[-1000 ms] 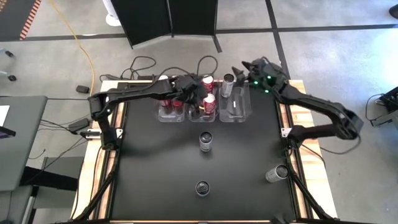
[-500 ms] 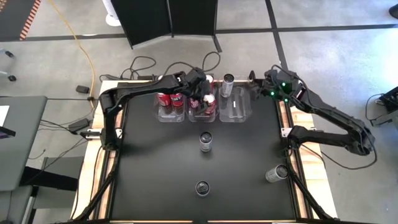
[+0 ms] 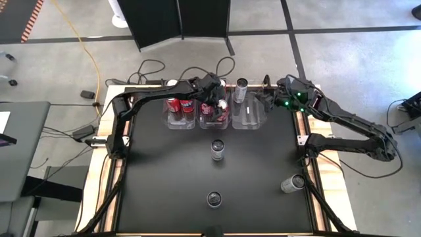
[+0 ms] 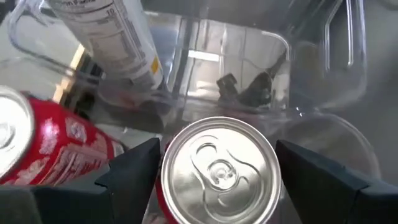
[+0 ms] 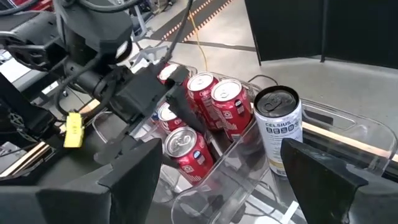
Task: Sort soda cans
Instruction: Adjust the red soda can
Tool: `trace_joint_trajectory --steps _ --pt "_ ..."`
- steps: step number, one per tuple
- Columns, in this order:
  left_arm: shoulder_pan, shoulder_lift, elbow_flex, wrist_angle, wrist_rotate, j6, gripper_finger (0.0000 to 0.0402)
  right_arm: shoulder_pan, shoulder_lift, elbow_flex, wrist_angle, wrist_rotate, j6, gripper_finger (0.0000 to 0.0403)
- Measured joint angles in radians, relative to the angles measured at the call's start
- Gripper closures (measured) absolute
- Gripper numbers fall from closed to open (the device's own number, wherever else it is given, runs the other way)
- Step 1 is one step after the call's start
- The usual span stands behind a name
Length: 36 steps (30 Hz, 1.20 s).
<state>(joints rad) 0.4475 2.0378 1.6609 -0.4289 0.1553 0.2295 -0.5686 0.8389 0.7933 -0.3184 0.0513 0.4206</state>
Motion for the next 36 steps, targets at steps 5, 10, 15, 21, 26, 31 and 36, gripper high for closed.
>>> trace_joint_trajectory --steps 5,10,15,21,26,31,36 --pt "-0.001 0.003 0.001 -0.013 -0.003 -0.009 0.009 0.0 -0.001 0.0 -0.005 0.002 0.003 0.0062" --pt "-0.001 -0.003 0.0 -0.021 -0.058 -0.021 0.0104 -0.001 -0.001 0.0 -0.015 0.003 0.007 0.0062" --pt "0.001 -0.004 0.0 -0.012 -0.129 -0.017 0.0118 -0.002 0.001 0.0 -0.015 0.032 -0.005 0.0062" --pt "0.003 -0.002 0.015 0.0 -0.222 -0.009 0.0117 -0.003 0.005 0.0 -0.018 0.044 -0.01 0.0062" --pt "0.019 0.002 0.037 -0.005 -0.26 0.003 0.0116 0.004 0.006 0.0 -0.019 0.044 -0.006 0.0062" --pt "0.035 0.002 0.045 -0.013 -0.244 -0.036 0.0115 0.022 0.006 0.0 -0.04 0.024 0.084 0.0062" --pt "0.043 0.002 0.046 -0.012 -0.221 -0.055 0.0099 0.039 0.006 0.0 -0.134 -0.031 0.188 0.0062"
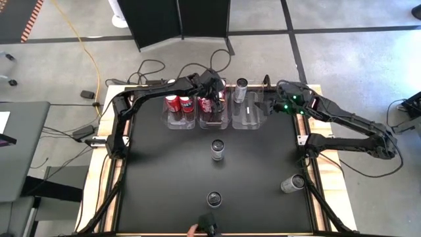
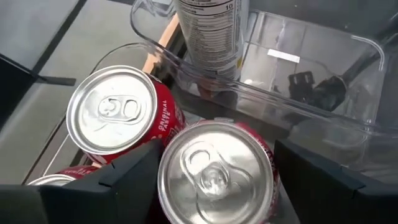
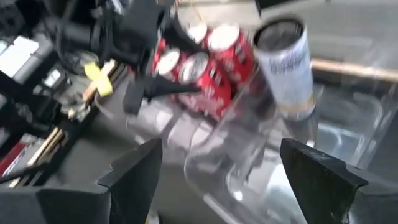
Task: Sort soda cans
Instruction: Adjust the red soda can, then put the bottom right white yellow soda can into the right transparent bin
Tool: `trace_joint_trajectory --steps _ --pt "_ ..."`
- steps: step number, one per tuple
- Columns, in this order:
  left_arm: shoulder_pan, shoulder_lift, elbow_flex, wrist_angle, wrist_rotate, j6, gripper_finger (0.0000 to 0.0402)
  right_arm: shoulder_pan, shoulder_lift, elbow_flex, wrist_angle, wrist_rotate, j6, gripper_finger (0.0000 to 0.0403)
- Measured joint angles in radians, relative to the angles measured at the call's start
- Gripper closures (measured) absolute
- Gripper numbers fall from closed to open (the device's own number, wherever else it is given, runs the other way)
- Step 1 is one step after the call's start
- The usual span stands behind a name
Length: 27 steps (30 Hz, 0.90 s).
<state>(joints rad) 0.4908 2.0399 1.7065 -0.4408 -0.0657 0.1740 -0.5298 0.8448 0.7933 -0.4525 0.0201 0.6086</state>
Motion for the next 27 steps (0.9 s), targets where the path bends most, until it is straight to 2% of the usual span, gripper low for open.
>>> trace_joint_trajectory --steps 8,15,21,24,27 --pt "0.0 -0.001 0.0 0.001 0.021 -0.046 0.007 0.087 -0.001 0.0 -0.122 -0.019 0.15 0.0069" --pt "0.0 -0.04 0.018 -0.019 0.039 -0.067 0.0065 0.182 -0.031 0.0 -0.197 -0.058 0.3 0.0086" --pt "-0.001 -0.135 0.052 -0.056 0.051 -0.077 0.0064 0.293 -0.087 0.0 -0.213 -0.079 0.409 0.0092" --pt "-0.007 -0.214 0.052 -0.092 0.093 -0.097 0.0064 0.369 -0.114 0.014 -0.236 -0.079 0.495 0.0093" --pt "-0.015 -0.304 0.024 -0.097 0.087 -0.101 0.0067 0.466 -0.147 0.057 -0.239 -0.055 0.538 0.0093"
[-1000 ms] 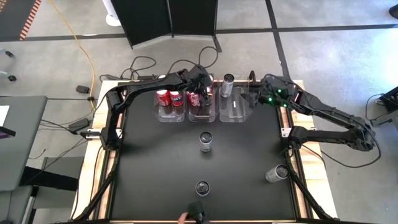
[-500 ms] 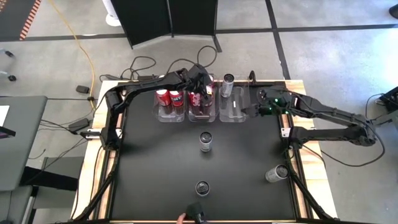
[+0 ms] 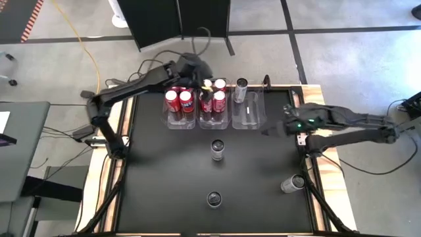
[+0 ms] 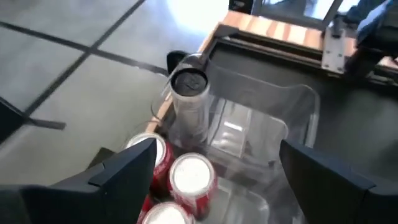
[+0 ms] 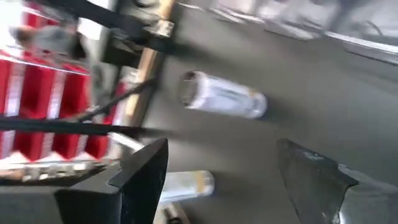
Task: Sort soda cans
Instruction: Put the bottom right white yellow soda can into the right transparent bin
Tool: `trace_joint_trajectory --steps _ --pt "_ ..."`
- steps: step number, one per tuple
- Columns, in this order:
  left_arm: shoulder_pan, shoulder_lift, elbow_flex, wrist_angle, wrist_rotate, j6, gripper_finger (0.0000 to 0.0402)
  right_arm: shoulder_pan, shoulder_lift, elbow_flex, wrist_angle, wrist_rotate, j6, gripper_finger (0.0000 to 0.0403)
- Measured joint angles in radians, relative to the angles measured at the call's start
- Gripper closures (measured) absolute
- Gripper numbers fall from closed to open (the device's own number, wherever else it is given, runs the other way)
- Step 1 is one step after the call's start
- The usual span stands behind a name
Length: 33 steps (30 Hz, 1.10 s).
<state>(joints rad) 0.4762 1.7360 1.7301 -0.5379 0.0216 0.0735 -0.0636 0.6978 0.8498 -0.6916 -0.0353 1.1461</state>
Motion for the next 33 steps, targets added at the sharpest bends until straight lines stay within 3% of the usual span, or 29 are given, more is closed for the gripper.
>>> trace_joint_trajectory --steps 3,6,11,16,19,29,33 --pt "-0.004 -0.093 -0.091 0.043 -0.028 -0.011 0.0074 0.106 -0.041 0.061 -0.023 0.144 0.046 0.0093" --pt "-0.008 -0.193 -0.211 0.066 -0.027 -0.06 0.008 0.218 -0.057 0.122 -0.168 0.246 0.156 0.0093" --pt "-0.091 -0.385 -0.448 0.196 -0.004 -0.182 0.0085 0.447 -0.003 0.198 -0.413 0.241 0.396 0.0093" --pt "-0.221 -0.533 -0.613 0.188 -0.26 -0.209 0.0086 0.634 0.121 0.283 -0.67 0.13 0.669 0.0104" --pt "-0.269 -0.601 -0.678 0.187 -0.303 -0.281 0.0086 0.715 0.203 0.334 -0.701 0.055 0.761 0.0115" --pt "-0.399 -0.659 -0.757 0.201 -0.359 -0.384 0.0086 0.866 0.456 0.41 -0.792 0.006 0.817 0.0119" --pt "-0.425 -0.647 -0.757 0.198 -0.358 -0.378 0.0086 0.904 0.537 0.41 -0.787 0.037 0.708 0.0115"
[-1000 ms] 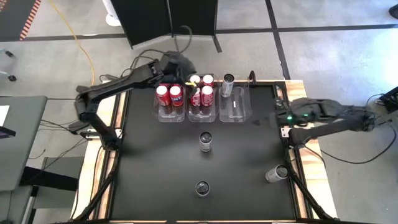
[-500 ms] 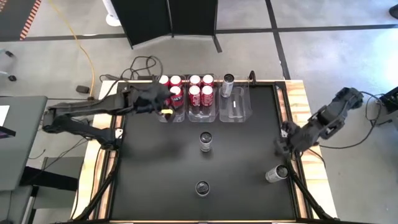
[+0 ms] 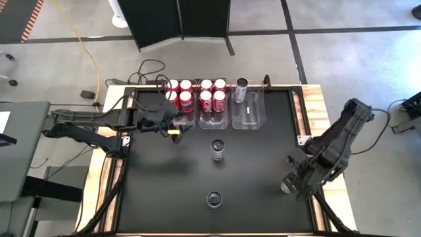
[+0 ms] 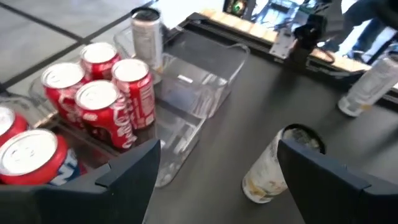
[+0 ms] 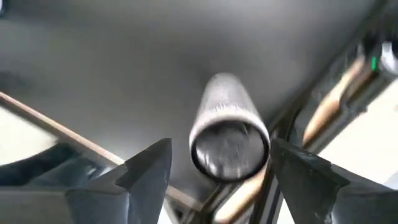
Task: Sort soda cans
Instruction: Put the bottom right white yellow soda can into the right transparent bin
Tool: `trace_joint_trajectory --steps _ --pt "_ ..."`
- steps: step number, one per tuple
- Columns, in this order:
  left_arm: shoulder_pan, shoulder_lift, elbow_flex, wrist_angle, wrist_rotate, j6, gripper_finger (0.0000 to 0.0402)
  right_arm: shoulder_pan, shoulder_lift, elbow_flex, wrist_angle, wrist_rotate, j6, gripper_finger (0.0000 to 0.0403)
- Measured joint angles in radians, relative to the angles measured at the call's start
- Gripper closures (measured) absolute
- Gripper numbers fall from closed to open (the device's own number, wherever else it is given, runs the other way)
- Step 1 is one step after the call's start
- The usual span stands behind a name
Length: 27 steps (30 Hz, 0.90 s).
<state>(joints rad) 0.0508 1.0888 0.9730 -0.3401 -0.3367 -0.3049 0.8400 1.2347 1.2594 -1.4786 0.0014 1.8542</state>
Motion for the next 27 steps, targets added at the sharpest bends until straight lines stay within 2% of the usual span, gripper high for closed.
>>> trace_joint_trajectory --steps 3,11,19,23,27 --pt "-0.011 0.006 0.0 -0.004 0.001 0.002 0.0086 0.017 0.05 0.0 -0.015 0.054 -0.063 0.0097" --pt "-0.033 0.006 0.0 -0.032 0.018 -0.024 0.0093 0.007 0.08 -0.007 0.007 0.0 -0.032 0.0009" --pt "-0.059 0.005 0.0 -0.068 0.019 -0.008 0.0145 0.053 0.08 -0.088 0.061 -0.015 0.101 0.0007" --pt "-0.063 0.005 0.0 -0.069 0.055 0.003 0.0159 0.084 0.08 -0.113 0.072 -0.014 0.168 0.0006" --pt "-0.063 0.005 0.0 -0.069 0.071 -0.002 0.0167 0.099 0.08 -0.124 0.081 -0.014 0.199 0.0033"
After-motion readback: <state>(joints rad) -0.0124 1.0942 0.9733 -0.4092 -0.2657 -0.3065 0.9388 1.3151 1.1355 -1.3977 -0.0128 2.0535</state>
